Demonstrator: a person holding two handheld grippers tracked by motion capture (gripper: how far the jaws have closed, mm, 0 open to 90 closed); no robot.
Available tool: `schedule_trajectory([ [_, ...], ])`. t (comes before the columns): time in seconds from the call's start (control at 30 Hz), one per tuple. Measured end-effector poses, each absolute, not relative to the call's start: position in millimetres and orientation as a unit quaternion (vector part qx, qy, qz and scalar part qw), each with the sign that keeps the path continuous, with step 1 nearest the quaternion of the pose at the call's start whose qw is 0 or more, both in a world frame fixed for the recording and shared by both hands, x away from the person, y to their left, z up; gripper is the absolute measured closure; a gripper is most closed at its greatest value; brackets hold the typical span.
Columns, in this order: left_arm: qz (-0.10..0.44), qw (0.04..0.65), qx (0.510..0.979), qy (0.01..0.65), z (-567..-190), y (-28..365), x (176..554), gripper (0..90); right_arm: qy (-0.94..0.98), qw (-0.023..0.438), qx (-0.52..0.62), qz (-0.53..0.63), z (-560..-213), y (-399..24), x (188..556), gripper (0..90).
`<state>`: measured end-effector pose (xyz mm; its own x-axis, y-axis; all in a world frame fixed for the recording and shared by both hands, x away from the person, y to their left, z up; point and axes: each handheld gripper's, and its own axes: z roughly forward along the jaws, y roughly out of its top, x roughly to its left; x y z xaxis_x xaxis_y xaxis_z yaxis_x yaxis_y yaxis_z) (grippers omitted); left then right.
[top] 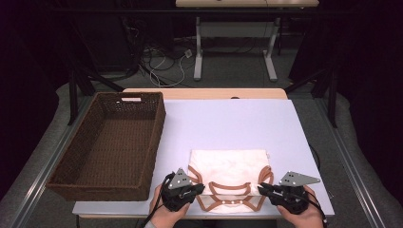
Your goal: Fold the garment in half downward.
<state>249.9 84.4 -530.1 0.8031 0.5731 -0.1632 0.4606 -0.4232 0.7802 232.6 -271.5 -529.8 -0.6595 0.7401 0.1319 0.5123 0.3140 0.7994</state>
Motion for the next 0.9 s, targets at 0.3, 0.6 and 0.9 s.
schedule_trajectory([
  [0.3, 0.057, 0.442, 0.842, 0.305, -530, 88, 243, 86.0, 0.800, 0.126, 0.390, 0.438, -528, -272, 228, 78.0],
  [0.6, 0.047, 0.431, 0.848, 0.306, -537, 86, 241, 85.5, 0.810, 0.118, 0.386, 0.424, -533, -273, 227, 77.9],
  [0.9, 0.041, 0.428, 0.848, 0.308, -541, 86, 240, 79.8, 0.812, 0.106, 0.389, 0.421, -538, -273, 227, 72.9],
])
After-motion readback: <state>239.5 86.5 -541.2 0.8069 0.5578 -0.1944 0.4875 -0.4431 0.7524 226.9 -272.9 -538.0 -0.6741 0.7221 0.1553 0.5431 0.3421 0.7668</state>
